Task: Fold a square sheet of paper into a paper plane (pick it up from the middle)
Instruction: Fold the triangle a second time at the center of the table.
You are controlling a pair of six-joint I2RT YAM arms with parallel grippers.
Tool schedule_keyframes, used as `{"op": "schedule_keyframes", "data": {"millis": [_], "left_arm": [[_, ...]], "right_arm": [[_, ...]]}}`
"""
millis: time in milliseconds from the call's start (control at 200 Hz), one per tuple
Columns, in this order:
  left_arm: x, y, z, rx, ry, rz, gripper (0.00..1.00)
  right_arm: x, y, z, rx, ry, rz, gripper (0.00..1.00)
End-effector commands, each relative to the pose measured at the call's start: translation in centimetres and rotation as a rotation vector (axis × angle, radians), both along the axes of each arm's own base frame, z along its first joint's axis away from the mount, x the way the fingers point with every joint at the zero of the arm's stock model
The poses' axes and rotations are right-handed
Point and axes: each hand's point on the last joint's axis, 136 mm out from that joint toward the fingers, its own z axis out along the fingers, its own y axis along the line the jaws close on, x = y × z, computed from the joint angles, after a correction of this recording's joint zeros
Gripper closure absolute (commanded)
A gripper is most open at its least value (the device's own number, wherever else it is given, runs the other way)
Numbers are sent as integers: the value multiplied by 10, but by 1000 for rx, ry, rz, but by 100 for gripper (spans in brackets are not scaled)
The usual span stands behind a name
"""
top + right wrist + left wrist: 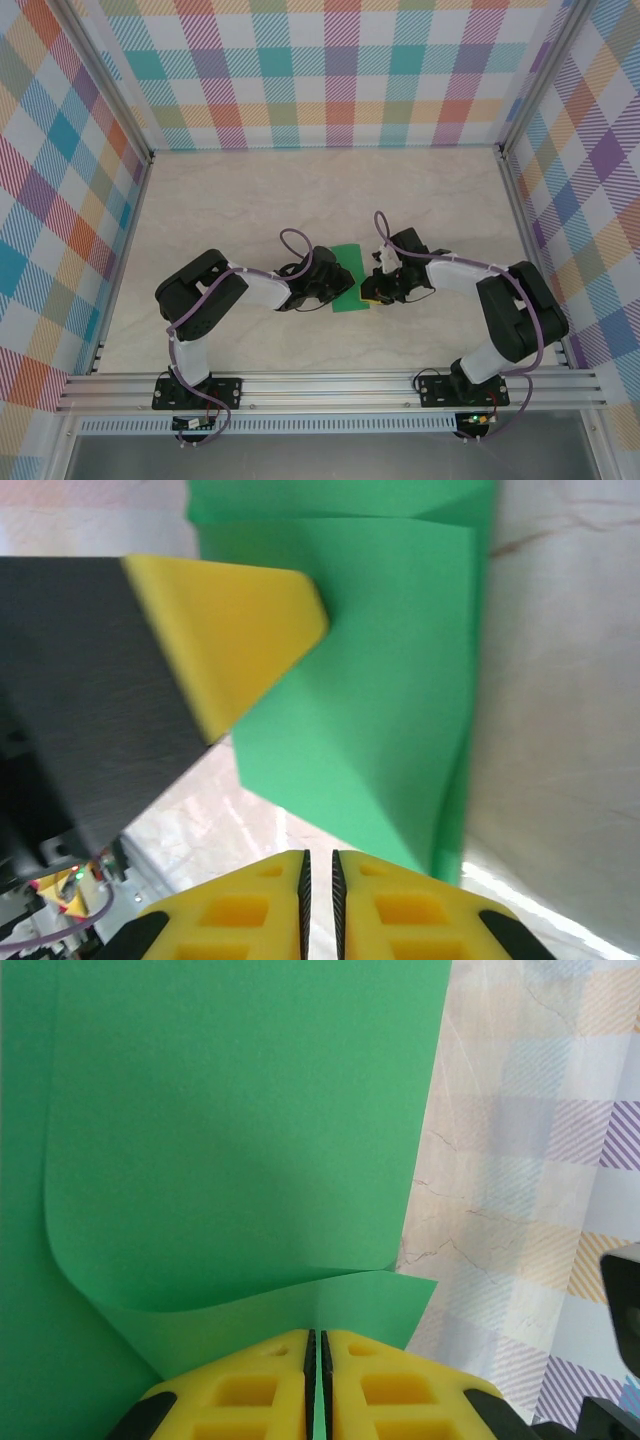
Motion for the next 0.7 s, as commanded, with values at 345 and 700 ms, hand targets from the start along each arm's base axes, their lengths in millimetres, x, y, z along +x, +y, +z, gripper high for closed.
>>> {"op": "schedule_keyframes", "data": {"millis": [345,700], "left_arm": [[-18,20,-31,135,61,-9,87],[-19,20,-31,138,61,-10,87]], "right_arm": [[-14,-12,-45,-87,132,-24,83],[-22,-21,-35,-54,127,-40,82]]}}
